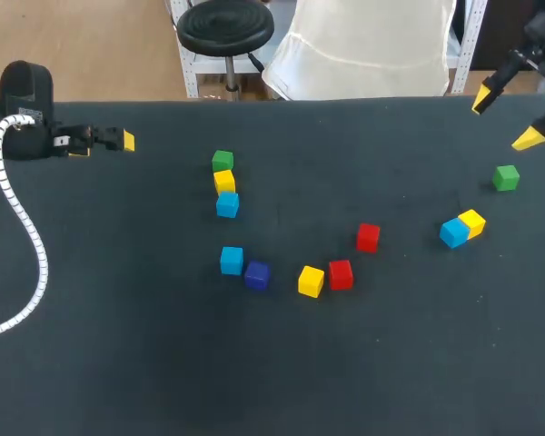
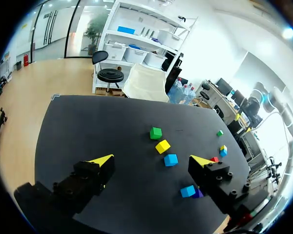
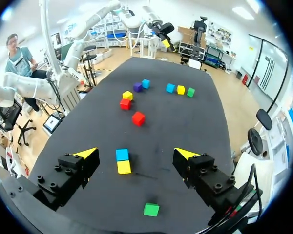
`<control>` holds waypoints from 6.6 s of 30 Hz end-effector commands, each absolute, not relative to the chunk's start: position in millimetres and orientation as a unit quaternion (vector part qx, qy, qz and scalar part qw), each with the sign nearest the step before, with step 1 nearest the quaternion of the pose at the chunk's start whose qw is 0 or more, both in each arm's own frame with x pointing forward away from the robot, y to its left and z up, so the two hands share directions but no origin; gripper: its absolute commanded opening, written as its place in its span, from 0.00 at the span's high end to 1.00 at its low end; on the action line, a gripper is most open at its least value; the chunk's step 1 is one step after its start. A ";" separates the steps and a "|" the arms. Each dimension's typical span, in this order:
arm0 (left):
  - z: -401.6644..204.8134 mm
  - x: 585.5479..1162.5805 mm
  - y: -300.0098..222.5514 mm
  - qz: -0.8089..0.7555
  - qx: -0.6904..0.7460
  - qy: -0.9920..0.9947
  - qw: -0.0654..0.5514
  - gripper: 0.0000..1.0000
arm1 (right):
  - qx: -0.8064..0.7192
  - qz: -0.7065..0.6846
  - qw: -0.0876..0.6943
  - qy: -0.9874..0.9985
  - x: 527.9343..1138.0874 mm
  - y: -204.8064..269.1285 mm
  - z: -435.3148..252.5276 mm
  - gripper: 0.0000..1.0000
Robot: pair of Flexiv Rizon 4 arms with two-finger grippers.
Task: Place the blue cubes, place green cubes on the blue cubes, place the yellow cubes on the green cubes, then place the red cubes on the yellow cubes, and place purple cube on the red cubes.
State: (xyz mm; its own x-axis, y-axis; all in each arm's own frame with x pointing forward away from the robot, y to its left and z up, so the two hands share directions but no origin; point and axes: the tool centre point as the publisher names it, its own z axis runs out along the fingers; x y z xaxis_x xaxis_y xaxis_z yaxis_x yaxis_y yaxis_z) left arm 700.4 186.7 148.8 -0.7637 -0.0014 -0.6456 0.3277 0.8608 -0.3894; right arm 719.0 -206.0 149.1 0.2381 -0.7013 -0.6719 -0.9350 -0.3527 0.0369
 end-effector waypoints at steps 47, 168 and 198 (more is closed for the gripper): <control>154.7 663.5 192.6 -0.175 0.519 0.804 0.229 0.00 | -0.714 0.317 0.250 0.572 713.4 -222.4 142.0 0.00; 66.7 620.0 24.5 -0.092 0.758 0.639 0.097 0.00 | -0.714 0.317 0.250 0.572 713.4 -222.4 142.0 0.00; 3.8 611.7 43.6 -0.090 0.738 0.665 0.075 0.00 | -0.714 0.317 0.250 0.572 713.4 -222.4 142.0 0.00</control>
